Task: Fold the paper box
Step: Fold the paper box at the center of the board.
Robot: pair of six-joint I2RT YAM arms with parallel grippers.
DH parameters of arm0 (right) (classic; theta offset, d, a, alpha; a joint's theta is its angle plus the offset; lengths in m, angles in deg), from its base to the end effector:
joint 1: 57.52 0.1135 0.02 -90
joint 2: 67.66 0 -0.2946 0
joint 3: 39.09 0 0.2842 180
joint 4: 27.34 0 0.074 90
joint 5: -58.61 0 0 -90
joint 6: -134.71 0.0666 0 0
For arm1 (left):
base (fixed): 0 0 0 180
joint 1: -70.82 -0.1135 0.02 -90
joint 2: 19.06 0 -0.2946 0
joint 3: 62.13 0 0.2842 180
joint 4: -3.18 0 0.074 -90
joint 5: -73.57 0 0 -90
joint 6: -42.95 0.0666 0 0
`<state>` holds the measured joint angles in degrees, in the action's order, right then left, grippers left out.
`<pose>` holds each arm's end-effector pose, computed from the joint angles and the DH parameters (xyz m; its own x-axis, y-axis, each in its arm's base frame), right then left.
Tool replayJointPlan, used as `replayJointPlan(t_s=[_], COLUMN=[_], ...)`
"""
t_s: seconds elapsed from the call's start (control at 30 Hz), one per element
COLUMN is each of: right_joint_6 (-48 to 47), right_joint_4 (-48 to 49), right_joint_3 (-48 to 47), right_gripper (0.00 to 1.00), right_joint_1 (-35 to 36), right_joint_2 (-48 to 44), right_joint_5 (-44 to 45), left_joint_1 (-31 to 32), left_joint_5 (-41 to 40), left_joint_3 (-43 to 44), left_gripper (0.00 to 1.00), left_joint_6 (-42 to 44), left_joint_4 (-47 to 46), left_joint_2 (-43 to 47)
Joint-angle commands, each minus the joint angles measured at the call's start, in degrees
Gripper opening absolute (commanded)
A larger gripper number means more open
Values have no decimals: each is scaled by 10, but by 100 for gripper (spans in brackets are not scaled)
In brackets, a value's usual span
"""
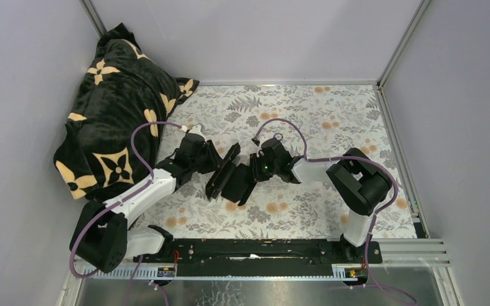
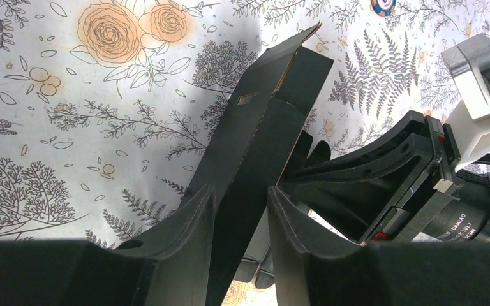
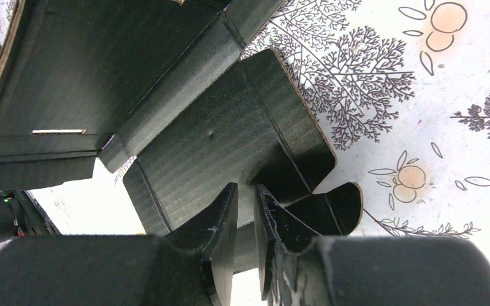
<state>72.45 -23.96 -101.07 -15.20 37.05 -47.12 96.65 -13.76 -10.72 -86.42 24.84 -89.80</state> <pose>0.2913 0.2896 0.1180 -0.7887 -0.1123 -0.6044 -0.4926 0.7037 0.5121 0.2660 -0.1322 0.2054 -0.7526 -0.3397 -0.5641 -0.0136 0.8645 -0.5024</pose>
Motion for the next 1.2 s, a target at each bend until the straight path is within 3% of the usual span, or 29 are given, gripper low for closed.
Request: replayJointPlan(t_s=[0.0,0.77,1.17], right_joint_6=[-19,-22,-23], right_joint_4=[-130,-129,-153], right_joint_3=[32,29,23], right_gripper=[24,24,25], right_joint_1=[8,8,8], right_joint_2=[55,62,4], right_joint_5=[36,34,35], left_joint_1=[5,43,52], left_joint_5=[-1,-79,-85], left_joint_3=[-7,10,14], left_gripper=[41,41,41], left_joint_6=[3,19,18], left_joint_4=[-21,9,10], left_joint_2=[-10,-35,-45])
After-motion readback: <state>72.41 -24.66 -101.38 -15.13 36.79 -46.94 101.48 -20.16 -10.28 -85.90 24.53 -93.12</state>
